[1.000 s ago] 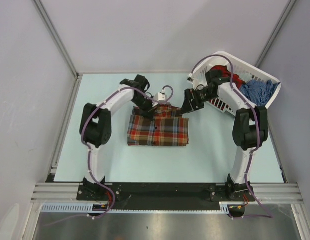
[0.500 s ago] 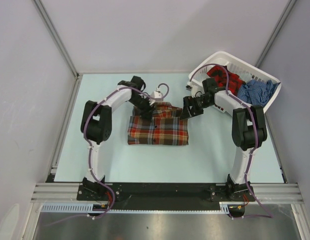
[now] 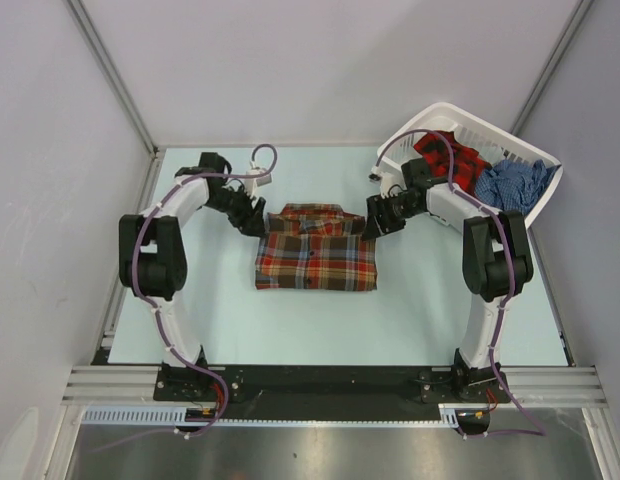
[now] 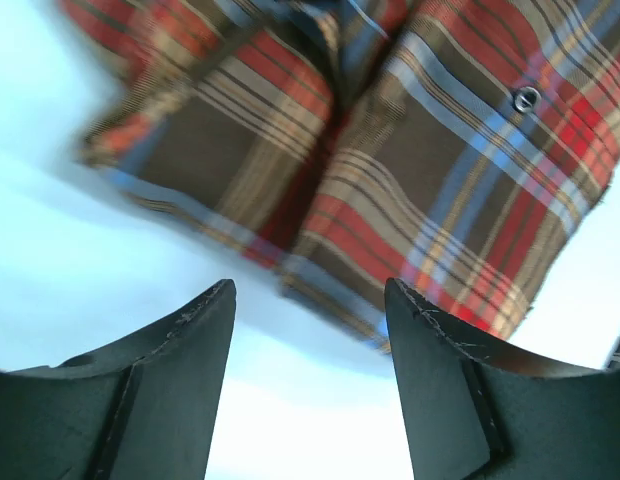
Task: Fold and stack the long sleeve shirts
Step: Fold the shirt
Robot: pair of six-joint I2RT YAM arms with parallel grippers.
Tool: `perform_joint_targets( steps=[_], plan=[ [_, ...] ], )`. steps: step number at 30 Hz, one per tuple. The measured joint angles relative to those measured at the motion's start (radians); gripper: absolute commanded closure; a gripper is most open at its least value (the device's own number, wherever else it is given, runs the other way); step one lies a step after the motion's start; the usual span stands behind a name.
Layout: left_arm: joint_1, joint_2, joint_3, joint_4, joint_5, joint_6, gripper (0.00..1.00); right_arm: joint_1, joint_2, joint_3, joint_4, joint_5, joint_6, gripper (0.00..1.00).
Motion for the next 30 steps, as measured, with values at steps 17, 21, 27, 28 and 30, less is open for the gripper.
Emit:
perform_joint_targets(
  steps=[17,21,27,28,30],
  plan=[
    [0.003,-0.006,-0.112,0.057,0.076,-0.098,1.0,0.014,-0.007,0.002,-0.008,0.022,-0.033,1.0],
    [0.013,-0.033,-0.11,0.057,0.08,-0.103,1.0,0.021,-0.024,0.03,-0.01,0.048,-0.033,1.0],
    [0.024,-0.04,-0.043,0.089,0.078,-0.13,1.0,0.027,-0.03,0.134,0.002,0.088,-0.034,1.0],
    [0.027,-0.04,-0.032,0.107,0.076,-0.14,1.0,0.027,-0.029,0.154,0.01,0.097,-0.034,1.0],
    [0.033,-0.035,-0.007,0.143,0.067,-0.166,1.0,0.026,-0.015,0.197,0.044,0.115,-0.033,1.0]
  ],
)
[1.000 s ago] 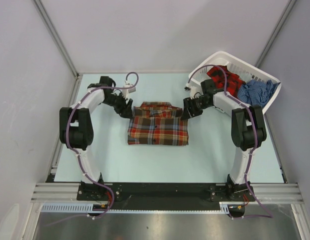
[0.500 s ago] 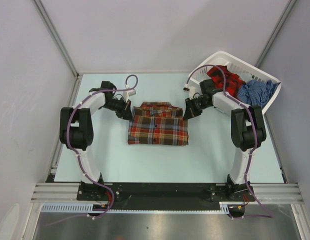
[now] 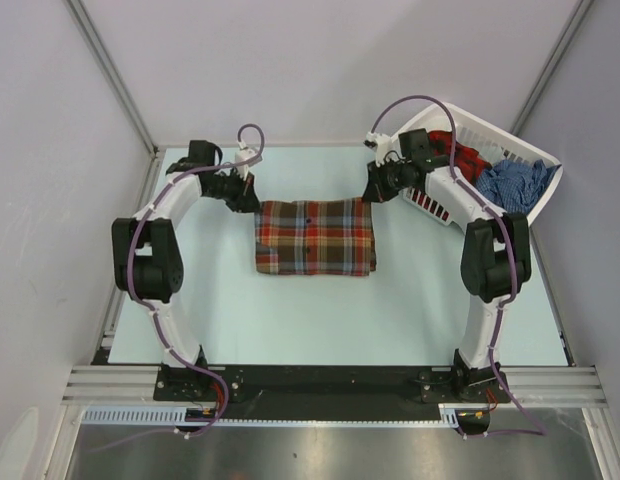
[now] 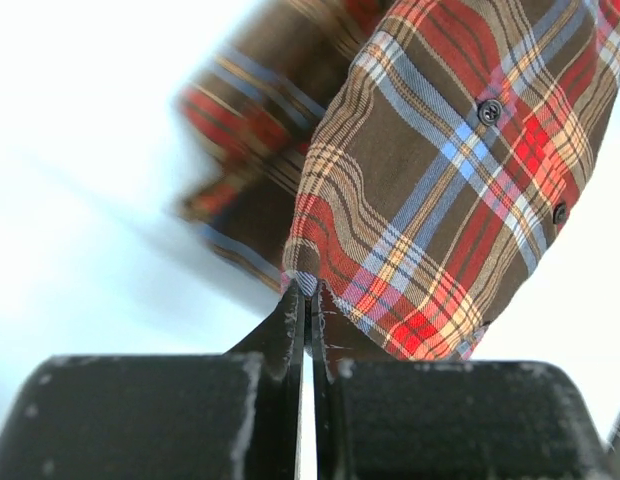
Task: Fold and stack the long sleeve shirts
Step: Fold the shirt
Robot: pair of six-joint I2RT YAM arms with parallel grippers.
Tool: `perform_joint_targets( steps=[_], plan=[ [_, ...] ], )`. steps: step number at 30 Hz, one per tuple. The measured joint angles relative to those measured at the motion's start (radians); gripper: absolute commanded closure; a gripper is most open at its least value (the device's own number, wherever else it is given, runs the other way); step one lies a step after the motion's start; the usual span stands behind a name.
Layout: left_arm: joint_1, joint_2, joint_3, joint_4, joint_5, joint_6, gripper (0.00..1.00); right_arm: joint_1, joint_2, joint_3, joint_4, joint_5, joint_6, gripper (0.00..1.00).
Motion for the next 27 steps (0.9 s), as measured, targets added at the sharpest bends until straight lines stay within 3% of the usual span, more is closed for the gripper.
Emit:
perform_joint_targets(
  steps=[4,10,11,13,17,19,21,27],
  plan=[
    [0.003,0.055,0.078,0.079,-0.037,-0.06,0.98,-0.006,0.07,0.066,0.083,0.032,0.011,1.0],
    [0.002,0.257,0.22,0.155,-0.126,-0.164,0.82,-0.012,0.281,0.161,0.151,0.08,0.04,0.99],
    [0.002,0.283,0.225,0.159,-0.14,-0.175,0.74,-0.011,0.309,0.161,0.15,0.093,0.044,0.93],
    [0.002,0.32,0.226,0.16,-0.171,-0.201,0.69,-0.005,0.338,0.158,0.153,0.116,0.051,0.85],
    [0.003,0.334,0.225,0.167,-0.208,-0.238,0.48,0.008,0.331,0.156,0.166,0.155,0.076,0.55],
    [0.008,0.314,0.209,0.194,-0.213,-0.263,0.43,0.008,0.314,0.156,0.16,0.171,0.095,0.49],
    [0.016,0.253,0.153,0.229,-0.216,-0.276,0.38,0.005,0.277,0.143,0.156,0.173,0.122,0.49],
    [-0.001,-0.127,-0.1,0.28,-0.237,-0.205,0.36,-0.007,-0.016,-0.063,0.169,0.13,0.264,0.62]
  ],
)
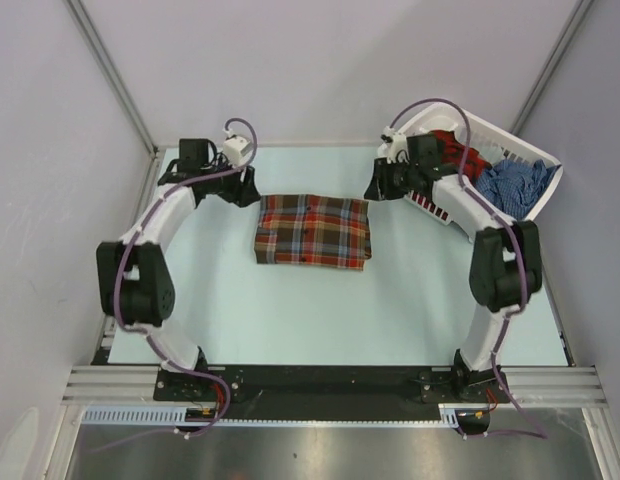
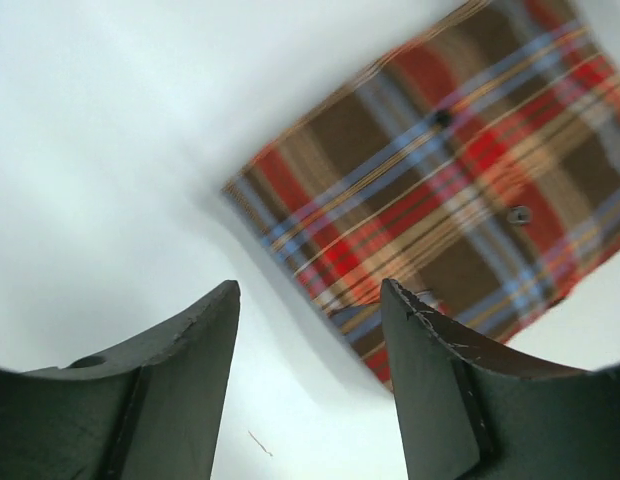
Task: Fold and stack the long sleeve shirts
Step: Fold the shirt
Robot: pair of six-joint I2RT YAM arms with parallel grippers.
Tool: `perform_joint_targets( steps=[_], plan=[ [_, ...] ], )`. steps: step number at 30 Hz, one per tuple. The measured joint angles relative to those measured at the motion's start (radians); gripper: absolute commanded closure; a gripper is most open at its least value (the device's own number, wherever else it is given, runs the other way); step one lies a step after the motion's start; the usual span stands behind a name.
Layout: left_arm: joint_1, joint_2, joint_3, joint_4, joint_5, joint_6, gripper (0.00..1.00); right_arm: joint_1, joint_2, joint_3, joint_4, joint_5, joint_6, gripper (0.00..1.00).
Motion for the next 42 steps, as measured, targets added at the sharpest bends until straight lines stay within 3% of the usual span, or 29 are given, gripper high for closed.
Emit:
perform_joint_targets(
  steps=[2,4,8,11,14,17,21,29,36,42],
  plan=[
    [-0.061,-0.11,-0.042,0.026,-0.039,0.027,0.23,-0.004,-0.111,-0.083,0.012,-0.008,0.065,0.62],
    [-0.153,-0.183,-0.079,0.066,-0.083,0.045,0.22,-0.006,-0.183,-0.163,0.04,-0.006,0.121,0.61],
    [-0.353,-0.206,-0.14,0.13,-0.182,0.031,0.29,-0.011,-0.246,-0.348,0.103,0.016,0.195,0.63],
    [-0.396,-0.153,-0.143,0.129,-0.214,-0.023,0.33,-0.013,-0.197,-0.393,0.1,0.007,0.217,0.62],
    [-0.314,-0.132,-0.193,0.159,-0.177,-0.126,0.35,-0.01,-0.167,-0.395,0.1,-0.021,0.221,0.6],
    [-0.134,-0.164,-0.317,0.219,-0.114,-0.244,0.38,0.019,-0.187,-0.395,0.109,-0.031,0.198,0.58],
    [0.074,-0.183,-0.443,0.242,-0.06,-0.335,0.4,0.154,-0.206,-0.357,0.098,-0.022,0.137,0.55],
    [0.184,-0.183,-0.567,0.274,0.066,-0.426,0.36,0.428,-0.023,-0.156,0.086,0.059,0.01,0.52],
    [0.293,-0.259,-0.639,0.287,0.145,-0.446,0.32,0.645,0.121,-0.08,0.121,0.326,-0.17,0.51],
    [0.334,-0.325,-0.657,0.28,0.192,-0.422,0.31,0.756,0.199,-0.039,0.227,0.522,-0.324,0.48]
  ],
)
